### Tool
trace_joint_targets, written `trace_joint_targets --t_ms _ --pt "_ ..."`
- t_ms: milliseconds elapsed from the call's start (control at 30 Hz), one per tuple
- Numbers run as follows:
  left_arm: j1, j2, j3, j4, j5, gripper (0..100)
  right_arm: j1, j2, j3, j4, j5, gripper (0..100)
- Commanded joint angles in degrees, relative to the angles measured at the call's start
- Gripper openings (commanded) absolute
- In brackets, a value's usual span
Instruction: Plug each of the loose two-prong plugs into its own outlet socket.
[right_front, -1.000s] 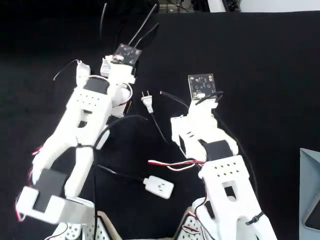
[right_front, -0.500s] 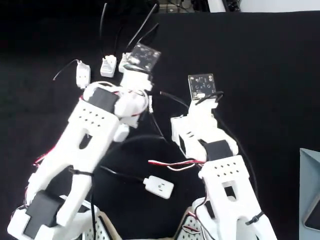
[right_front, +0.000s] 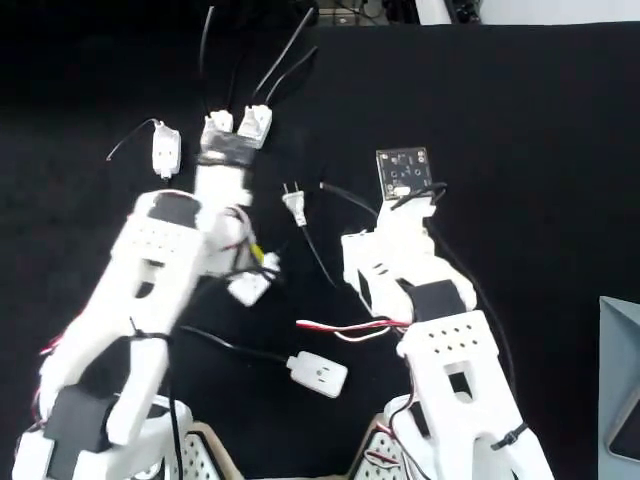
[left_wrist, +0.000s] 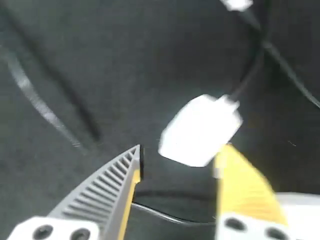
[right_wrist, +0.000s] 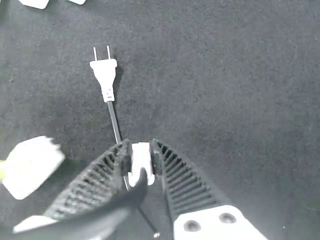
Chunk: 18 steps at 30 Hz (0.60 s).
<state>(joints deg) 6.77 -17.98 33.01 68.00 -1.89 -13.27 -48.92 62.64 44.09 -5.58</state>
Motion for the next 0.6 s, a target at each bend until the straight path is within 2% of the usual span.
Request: trace_joint_targets --t_ms 0,167,267,400,567 --pt "-6.6 -4.5 -0.1 1.9 -4.7 27 0.5 -1.5 -2.9 -0.8 0.4 1.1" --pt "-13.1 -13.8 1.8 6.9 -9.2 26 0.5 -1.5 -2.8 -0.9 0.5 1.1" --pt "-13.4 -20.2 5.8 6.5 -10.9 26 0.5 -1.5 -2.9 -1.0 0.5 1.1" --pt "-6.0 -26.1 13.5 1.0 -10.7 26 0.8 -1.5 -2.9 -0.9 0.5 1.1" --pt "4.4 -28.0 23.3 -12.1 -10.6 26 1.4 -1.5 -3.0 -0.6 0.6 1.1"
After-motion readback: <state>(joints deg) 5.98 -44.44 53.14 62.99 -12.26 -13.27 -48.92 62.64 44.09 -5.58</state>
